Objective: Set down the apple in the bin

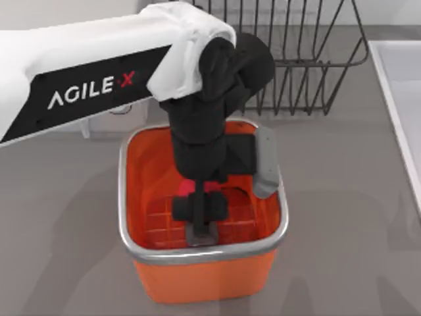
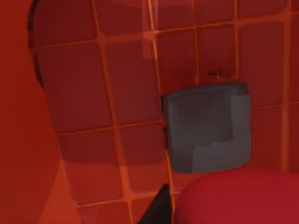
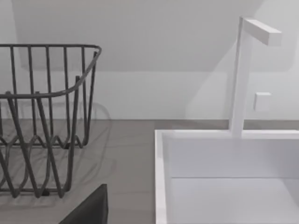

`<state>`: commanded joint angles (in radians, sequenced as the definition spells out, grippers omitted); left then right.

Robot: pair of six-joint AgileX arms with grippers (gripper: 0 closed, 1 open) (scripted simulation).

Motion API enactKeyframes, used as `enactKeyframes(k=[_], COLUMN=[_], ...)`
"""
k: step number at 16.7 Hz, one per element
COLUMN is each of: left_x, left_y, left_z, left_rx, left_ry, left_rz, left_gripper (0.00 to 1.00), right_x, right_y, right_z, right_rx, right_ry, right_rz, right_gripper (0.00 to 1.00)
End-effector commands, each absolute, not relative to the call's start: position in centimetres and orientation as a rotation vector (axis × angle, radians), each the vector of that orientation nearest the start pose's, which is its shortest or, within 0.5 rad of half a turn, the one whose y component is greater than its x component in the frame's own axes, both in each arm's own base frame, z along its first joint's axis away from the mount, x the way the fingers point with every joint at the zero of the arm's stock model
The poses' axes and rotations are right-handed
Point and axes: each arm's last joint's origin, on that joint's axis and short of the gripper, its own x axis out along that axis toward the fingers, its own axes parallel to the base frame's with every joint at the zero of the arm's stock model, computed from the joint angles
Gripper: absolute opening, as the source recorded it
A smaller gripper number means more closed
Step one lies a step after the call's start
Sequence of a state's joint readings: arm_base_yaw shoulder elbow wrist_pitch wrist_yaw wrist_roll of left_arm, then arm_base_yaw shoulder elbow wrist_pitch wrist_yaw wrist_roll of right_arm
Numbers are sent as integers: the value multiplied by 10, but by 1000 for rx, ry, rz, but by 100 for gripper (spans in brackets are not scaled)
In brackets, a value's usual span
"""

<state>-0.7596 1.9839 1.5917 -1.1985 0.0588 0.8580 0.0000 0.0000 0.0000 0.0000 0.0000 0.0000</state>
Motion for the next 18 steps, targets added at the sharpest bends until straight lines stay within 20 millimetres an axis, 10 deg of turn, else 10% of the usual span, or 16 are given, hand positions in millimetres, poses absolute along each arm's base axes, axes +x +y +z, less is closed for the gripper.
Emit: enactKeyframes(k=[2, 15, 18], left_x=[276, 276, 276], left_y=[-260, -260, -260], left_z=[205, 205, 205], left_rx=[1191, 1191, 1191], left_ry=[1207, 1207, 1207], left_rz=[-1292, -1292, -1292], left_gripper=[0, 98, 100], right_x=[106, 106, 106], right_y=[-1, -1, -1], right_z=[160, 160, 160], right_rx=[0, 0, 0], right_ry=[0, 0, 0], right_rz=[0, 0, 0], right_gripper=[100, 100, 100])
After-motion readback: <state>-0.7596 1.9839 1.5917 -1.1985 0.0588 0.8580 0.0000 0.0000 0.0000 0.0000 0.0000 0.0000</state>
